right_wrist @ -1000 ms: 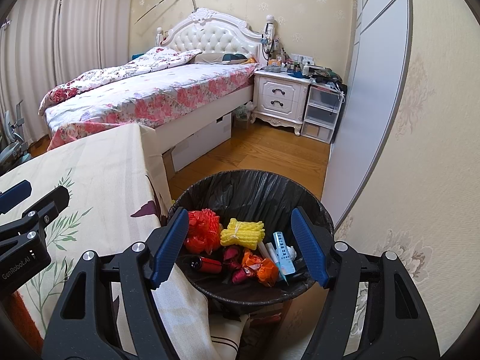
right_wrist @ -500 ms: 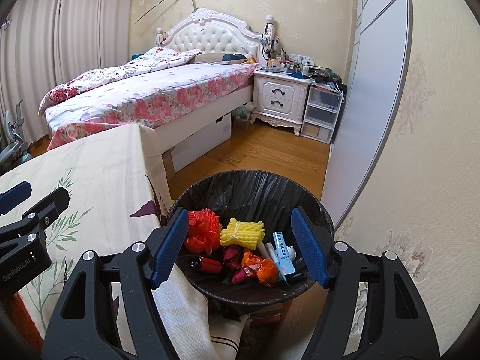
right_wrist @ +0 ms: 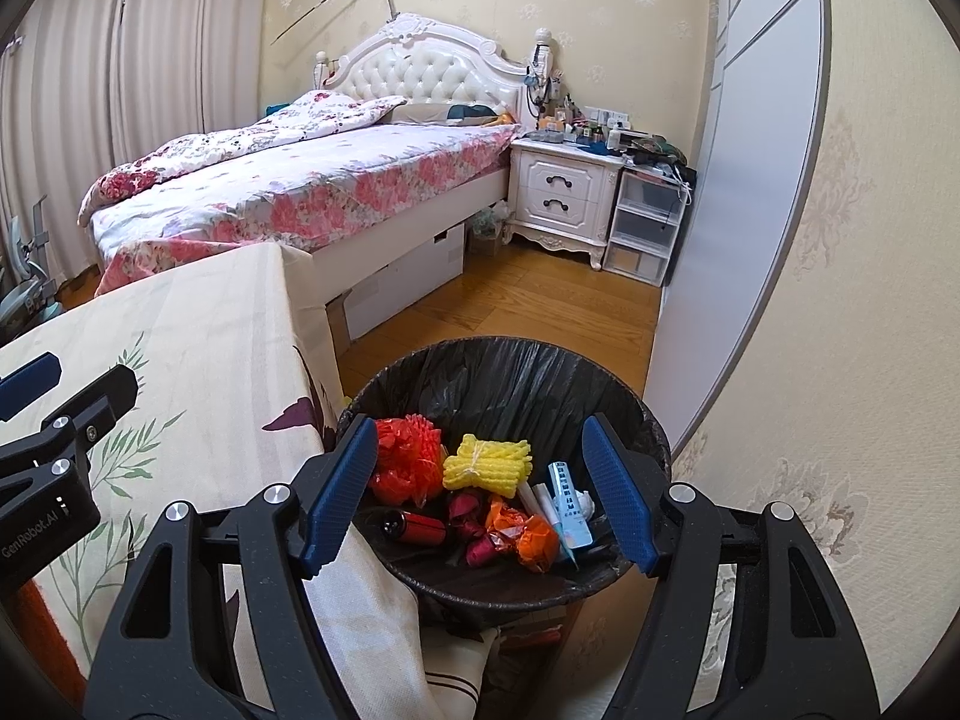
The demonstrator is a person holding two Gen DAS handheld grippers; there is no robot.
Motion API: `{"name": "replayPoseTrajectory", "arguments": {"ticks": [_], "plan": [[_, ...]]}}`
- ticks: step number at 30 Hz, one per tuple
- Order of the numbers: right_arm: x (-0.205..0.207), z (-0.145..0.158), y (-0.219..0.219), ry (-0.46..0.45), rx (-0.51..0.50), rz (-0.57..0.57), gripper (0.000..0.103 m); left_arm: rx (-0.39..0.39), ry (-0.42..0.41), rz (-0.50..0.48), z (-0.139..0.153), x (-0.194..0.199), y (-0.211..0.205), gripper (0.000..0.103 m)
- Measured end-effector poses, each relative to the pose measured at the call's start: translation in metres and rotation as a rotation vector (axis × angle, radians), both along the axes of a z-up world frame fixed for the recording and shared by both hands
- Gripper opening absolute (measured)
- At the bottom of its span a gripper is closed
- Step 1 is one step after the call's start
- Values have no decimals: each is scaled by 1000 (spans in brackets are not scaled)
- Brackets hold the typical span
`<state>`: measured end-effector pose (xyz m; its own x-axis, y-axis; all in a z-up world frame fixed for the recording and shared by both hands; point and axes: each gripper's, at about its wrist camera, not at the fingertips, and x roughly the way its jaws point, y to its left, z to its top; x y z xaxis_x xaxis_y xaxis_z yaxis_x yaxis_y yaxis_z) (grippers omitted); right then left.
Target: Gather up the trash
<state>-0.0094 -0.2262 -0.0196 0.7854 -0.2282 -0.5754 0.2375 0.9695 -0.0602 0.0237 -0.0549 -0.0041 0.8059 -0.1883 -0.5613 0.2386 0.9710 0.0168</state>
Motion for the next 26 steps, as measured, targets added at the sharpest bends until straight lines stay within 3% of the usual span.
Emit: {"name": "replayPoseTrajectory", "arguments": {"ticks": [5, 9, 26], "plan": [[1, -1, 0, 1, 0, 0, 69, -21, 13, -8, -2, 2, 0, 79], [1, -1, 1, 1, -1, 0, 69, -9, -2, 6, -2, 1, -1, 85], [7, -4, 20, 12, -10, 42, 69, -9, 36, 68, -7, 10, 24, 85]]}}
